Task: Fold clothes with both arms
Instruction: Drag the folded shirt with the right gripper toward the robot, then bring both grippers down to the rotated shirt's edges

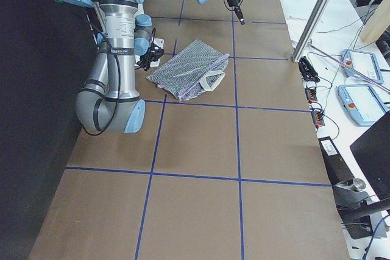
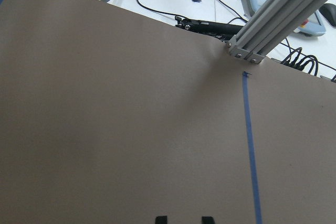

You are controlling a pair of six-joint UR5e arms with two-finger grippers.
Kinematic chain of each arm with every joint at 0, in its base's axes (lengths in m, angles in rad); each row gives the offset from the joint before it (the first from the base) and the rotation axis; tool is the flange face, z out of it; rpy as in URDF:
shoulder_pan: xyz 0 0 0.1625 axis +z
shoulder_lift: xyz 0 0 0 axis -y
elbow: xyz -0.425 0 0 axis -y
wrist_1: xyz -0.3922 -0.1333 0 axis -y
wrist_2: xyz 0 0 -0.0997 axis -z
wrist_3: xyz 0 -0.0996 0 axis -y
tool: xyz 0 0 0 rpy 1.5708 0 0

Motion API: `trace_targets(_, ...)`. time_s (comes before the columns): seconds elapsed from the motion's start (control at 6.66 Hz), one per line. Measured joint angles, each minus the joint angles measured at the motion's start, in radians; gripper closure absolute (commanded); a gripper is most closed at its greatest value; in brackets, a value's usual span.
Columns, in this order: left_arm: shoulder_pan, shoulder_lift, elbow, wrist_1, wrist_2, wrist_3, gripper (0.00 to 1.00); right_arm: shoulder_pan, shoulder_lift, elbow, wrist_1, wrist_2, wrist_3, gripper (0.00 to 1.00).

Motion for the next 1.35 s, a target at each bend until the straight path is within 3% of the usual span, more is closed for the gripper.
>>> trace_targets(0.3, 0.071, 0.109, -0.155, 0.003, -0.033, -0.144, 0.56, 0.089, 0.006, 0.035, 0.000, 0.000, 0.011, 0.00)
trace_targets(0.45, 0.122, 0.176, -0.223, 0.009, -0.032, -0.213, 0.45, 0.178, 0.029, 0.049, 0.002, 0.000, 0.009, 0.00)
trace_targets(0.6, 0.177, 0.219, -0.265, 0.042, -0.023, -0.273, 0.43, 0.284, 0.079, 0.037, 0.006, 0.000, -0.001, 0.00)
trace_targets(0.9, 0.297, 0.229, -0.286, 0.193, 0.057, -0.320, 0.44, 0.451, 0.198, -0.047, 0.011, 0.003, -0.053, 0.00)
trace_targets(1.35, 0.389, 0.220, -0.268, 0.287, 0.125, -0.326, 0.43, 0.500, 0.244, -0.097, 0.012, 0.000, -0.079, 0.00)
